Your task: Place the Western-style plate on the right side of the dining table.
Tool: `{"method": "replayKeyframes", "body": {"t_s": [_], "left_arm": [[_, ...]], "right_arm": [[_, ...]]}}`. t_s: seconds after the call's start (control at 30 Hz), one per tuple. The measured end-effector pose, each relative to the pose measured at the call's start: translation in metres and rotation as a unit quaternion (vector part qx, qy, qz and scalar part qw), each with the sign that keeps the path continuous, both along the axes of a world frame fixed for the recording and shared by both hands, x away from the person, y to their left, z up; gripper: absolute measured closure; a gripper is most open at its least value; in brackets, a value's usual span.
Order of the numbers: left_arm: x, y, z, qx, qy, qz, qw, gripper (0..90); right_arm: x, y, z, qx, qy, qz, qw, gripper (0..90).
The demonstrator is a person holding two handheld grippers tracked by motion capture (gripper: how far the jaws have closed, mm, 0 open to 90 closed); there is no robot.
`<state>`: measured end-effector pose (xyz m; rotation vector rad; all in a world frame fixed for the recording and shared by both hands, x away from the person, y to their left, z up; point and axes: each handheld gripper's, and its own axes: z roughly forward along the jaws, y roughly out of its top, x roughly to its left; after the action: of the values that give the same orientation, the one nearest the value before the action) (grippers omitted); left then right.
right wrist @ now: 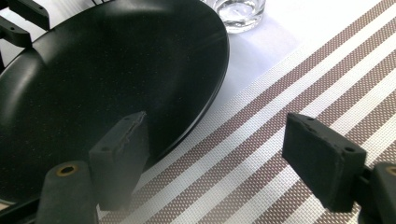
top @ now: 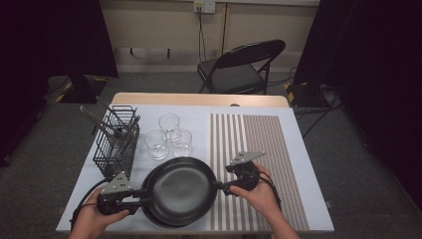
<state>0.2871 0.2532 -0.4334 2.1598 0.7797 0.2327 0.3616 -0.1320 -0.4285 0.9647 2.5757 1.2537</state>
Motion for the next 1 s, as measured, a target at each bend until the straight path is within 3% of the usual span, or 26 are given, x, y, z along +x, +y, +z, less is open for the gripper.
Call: {"method": "replayKeyframes", "body": {"t_s": [1.0], "left_arm": [[0.0034, -0.0062, -0.0012, -0.005, 0.005, -0.006, 1.0000, 65.2]], "right_arm": [[0.0002, 0.0089, -0.0070, -0.016, -0.002, 0.003, 0.9999, 24.7]]}}
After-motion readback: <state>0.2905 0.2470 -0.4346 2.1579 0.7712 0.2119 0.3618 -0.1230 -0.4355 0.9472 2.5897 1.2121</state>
